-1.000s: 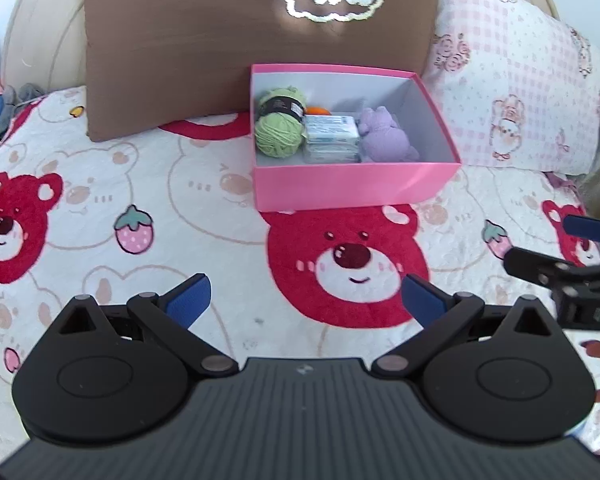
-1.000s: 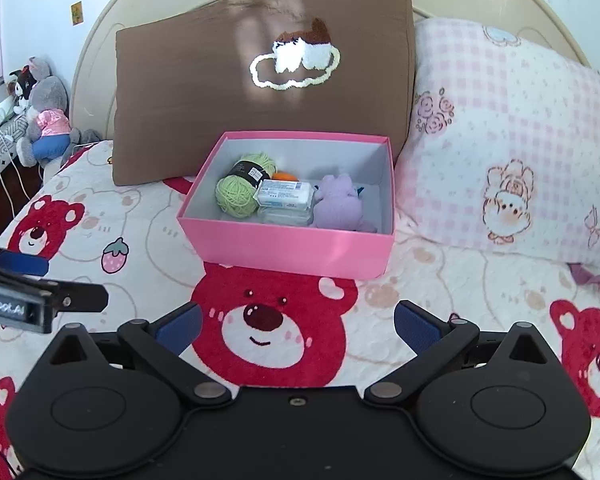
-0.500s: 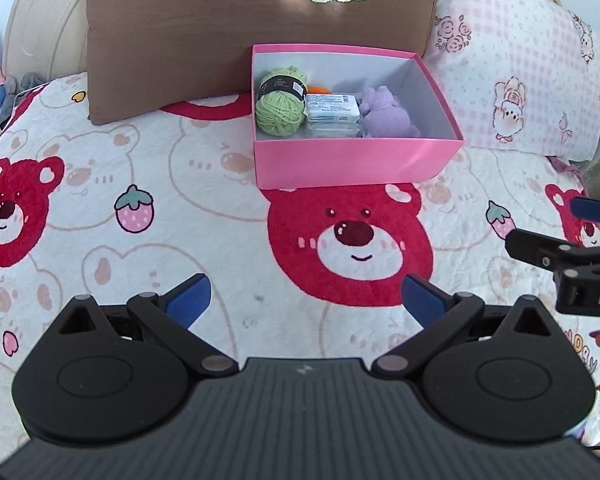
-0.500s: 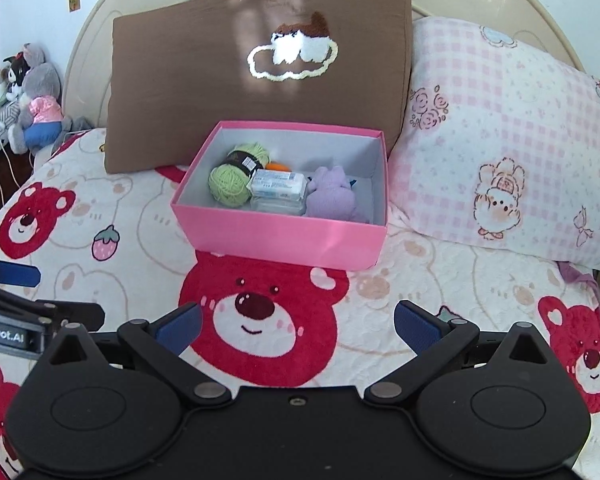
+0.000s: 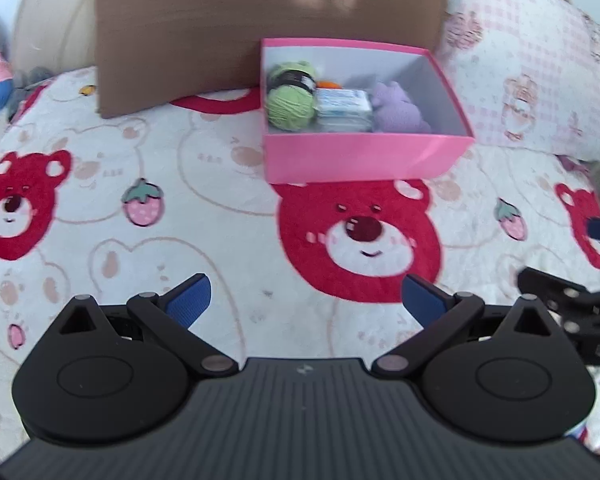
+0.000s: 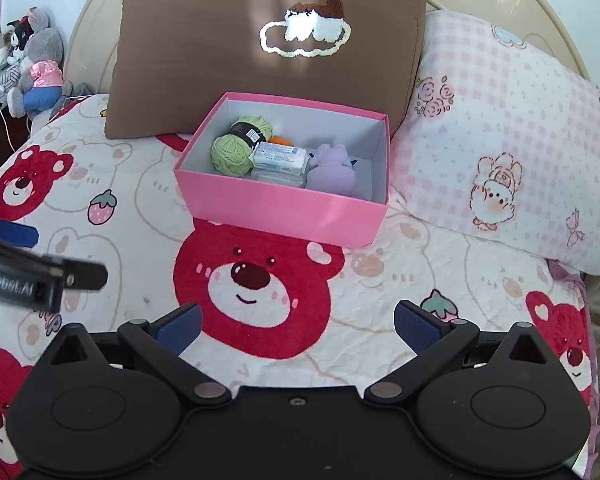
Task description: Organize objects
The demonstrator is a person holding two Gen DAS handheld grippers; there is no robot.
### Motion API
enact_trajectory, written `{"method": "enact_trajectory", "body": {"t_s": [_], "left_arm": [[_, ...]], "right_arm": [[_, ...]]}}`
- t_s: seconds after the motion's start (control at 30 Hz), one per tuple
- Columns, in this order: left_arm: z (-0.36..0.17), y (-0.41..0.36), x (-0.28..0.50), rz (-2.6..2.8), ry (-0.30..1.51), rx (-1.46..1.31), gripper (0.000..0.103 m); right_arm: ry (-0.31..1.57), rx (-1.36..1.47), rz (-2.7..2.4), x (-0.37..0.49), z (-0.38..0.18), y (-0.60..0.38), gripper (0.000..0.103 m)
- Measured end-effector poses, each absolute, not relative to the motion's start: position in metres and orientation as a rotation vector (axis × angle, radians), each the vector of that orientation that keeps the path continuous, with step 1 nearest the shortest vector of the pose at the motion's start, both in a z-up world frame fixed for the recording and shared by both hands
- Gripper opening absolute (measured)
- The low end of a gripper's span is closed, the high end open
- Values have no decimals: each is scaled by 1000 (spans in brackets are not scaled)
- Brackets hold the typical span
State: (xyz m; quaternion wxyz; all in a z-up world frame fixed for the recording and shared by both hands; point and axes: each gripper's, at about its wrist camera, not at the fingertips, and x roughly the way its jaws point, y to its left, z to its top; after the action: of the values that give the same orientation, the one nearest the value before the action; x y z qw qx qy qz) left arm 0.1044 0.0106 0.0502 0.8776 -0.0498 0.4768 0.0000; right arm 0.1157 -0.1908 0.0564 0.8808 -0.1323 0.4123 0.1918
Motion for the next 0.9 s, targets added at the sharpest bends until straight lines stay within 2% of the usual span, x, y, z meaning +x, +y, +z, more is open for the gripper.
{"method": "enact_trajectory", "body": {"t_s": [0.9], "left_arm": [[44,13,103,0,1042,-93,103]], "right_arm": [[858,-256,370,113,56,-193,103]]}}
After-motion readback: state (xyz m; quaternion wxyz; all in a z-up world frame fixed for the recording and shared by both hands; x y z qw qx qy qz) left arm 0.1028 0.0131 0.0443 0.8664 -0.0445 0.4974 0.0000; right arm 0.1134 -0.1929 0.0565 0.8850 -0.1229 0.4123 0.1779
